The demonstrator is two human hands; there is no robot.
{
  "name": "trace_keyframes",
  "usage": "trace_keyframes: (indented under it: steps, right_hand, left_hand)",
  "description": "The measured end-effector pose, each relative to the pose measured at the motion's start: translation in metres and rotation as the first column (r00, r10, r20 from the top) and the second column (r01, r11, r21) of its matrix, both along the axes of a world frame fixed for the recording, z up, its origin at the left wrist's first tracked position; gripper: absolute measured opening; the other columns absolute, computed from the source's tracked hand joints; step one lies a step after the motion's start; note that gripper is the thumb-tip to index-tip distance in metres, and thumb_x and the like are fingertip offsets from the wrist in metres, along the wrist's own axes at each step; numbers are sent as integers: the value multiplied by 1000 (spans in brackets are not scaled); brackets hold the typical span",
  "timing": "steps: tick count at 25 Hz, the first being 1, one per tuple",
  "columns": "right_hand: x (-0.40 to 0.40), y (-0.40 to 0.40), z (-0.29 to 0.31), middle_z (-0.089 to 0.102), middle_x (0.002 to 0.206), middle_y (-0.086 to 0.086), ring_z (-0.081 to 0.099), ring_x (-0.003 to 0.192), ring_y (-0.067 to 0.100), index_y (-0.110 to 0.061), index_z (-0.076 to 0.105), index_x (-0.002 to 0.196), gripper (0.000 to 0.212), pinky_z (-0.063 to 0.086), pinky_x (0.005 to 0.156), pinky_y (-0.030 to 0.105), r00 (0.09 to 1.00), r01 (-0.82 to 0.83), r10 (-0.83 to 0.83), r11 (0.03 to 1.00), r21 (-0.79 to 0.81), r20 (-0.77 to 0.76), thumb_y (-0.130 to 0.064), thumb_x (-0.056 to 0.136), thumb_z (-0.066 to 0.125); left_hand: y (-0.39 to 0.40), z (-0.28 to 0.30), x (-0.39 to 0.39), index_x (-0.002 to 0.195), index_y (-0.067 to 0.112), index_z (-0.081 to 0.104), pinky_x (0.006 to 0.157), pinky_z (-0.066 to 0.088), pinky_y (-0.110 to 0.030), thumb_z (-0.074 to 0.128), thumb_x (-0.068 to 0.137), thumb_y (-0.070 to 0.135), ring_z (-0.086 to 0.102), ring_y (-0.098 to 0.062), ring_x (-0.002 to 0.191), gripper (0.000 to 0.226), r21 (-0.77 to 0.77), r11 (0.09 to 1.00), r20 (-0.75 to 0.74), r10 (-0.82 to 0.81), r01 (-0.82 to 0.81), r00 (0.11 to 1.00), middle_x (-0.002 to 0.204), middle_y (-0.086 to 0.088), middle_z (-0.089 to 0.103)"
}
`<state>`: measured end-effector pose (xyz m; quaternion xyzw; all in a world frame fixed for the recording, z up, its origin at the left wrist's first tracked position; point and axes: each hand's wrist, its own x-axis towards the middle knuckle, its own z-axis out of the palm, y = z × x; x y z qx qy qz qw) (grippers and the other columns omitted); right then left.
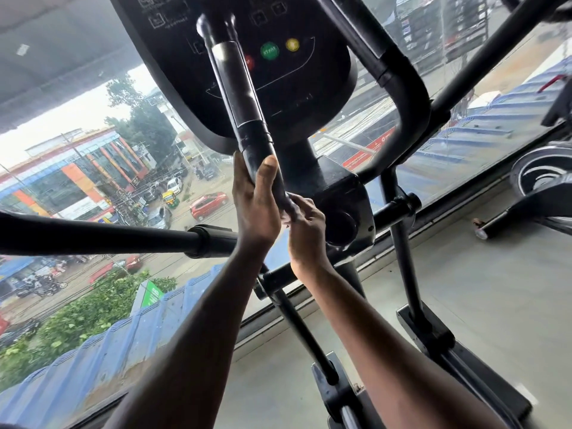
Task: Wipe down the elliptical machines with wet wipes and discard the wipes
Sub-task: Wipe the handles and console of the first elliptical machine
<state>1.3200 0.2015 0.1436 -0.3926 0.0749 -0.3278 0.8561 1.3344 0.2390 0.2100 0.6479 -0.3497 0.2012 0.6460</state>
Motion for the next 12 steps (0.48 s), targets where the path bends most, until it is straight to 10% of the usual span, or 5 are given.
trace_keyframes:
  steps: [4, 8, 12]
  right_hand:
    - [-20, 4, 9, 68, 104, 15, 66, 93, 20, -13, 69, 103, 16, 53, 82, 30, 986, 141, -125, 980, -143, 113, -16, 97, 55]
    - [-35, -8, 35, 68, 94, 22, 64, 81, 19, -7, 67, 102, 15, 52, 72, 23, 987, 94, -79, 990, -102, 139, -11, 97, 53]
    - [-39, -6, 52, 69, 102, 2, 66, 93, 14, -35, 63, 103, 13, 56, 78, 34, 935, 321, -243, 891, -322, 260, -27, 93, 60]
  left_hand:
    - [3, 2, -1, 94, 29, 55, 73, 40, -42, 47, 84, 52, 48, -21, 80, 27, 15, 998, -144, -62, 64, 988, 81, 6, 51]
    - [10, 11, -4, 116, 3, 50, 72, 47, -39, 48, 87, 49, 52, -29, 82, 54, 67, 973, -271, -195, 221, 943, 94, -18, 51]
    - [11, 22, -15, 114, 1, 54, 65, 51, -23, 25, 104, 41, 62, -15, 75, 50, 56, 930, -380, -317, 364, 869, 85, -9, 63]
